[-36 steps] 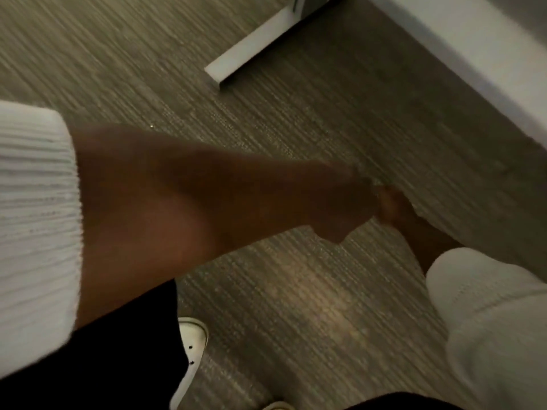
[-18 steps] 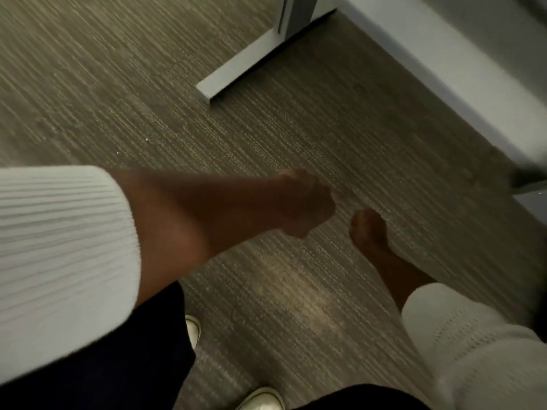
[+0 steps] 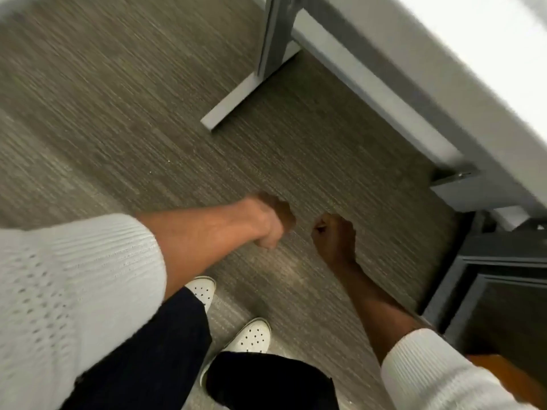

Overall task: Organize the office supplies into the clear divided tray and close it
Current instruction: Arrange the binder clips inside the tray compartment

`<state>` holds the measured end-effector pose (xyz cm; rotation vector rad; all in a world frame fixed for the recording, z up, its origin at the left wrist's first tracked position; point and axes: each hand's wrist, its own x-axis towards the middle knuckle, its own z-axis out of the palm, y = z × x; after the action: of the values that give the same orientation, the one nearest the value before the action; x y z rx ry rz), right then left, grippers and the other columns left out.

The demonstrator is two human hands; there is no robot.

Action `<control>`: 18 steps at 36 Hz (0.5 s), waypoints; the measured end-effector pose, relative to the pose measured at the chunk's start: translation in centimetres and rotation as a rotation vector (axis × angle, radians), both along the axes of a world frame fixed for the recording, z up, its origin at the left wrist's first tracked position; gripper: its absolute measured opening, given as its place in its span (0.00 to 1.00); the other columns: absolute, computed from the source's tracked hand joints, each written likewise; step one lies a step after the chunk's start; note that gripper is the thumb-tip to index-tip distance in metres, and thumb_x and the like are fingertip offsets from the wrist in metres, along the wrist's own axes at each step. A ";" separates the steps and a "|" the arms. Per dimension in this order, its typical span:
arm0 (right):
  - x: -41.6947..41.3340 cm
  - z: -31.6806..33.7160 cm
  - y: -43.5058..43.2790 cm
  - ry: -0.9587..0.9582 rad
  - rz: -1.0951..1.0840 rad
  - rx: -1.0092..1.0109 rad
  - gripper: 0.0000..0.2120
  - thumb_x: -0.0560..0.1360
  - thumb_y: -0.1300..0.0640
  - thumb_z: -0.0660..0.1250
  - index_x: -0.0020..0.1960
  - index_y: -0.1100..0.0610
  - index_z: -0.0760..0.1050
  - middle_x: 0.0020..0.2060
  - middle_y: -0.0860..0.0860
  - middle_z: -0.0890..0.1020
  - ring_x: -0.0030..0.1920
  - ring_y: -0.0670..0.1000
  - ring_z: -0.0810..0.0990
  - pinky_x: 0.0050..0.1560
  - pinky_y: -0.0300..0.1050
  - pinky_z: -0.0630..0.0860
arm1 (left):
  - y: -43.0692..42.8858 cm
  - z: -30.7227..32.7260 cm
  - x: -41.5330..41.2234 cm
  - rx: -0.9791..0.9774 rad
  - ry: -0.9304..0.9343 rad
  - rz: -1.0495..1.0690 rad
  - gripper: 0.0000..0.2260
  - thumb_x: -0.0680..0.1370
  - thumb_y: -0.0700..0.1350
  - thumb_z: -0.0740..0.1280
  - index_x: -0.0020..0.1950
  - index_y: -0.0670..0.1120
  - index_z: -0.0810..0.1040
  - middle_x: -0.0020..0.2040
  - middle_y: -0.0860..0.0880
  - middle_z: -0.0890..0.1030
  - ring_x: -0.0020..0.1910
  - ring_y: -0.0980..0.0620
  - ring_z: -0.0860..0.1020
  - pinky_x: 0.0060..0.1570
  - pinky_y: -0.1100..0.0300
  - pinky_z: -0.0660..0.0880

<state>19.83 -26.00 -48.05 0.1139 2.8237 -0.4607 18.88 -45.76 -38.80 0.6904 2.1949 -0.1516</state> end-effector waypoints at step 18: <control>7.5 35.0 -3.1 0.082 0.059 -0.055 0.03 0.75 0.59 0.67 0.44 0.53 0.78 0.41 0.49 0.77 0.39 0.50 0.77 0.40 0.54 0.80 | -2.8 29.0 3.9 0.129 0.063 0.025 0.19 0.78 0.57 0.69 0.62 0.46 0.80 0.60 0.43 0.81 0.56 0.42 0.82 0.53 0.46 0.79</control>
<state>27.30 -29.10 -13.06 0.0000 2.8826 -0.5405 22.76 -48.57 -9.81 0.7381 2.2880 -0.0189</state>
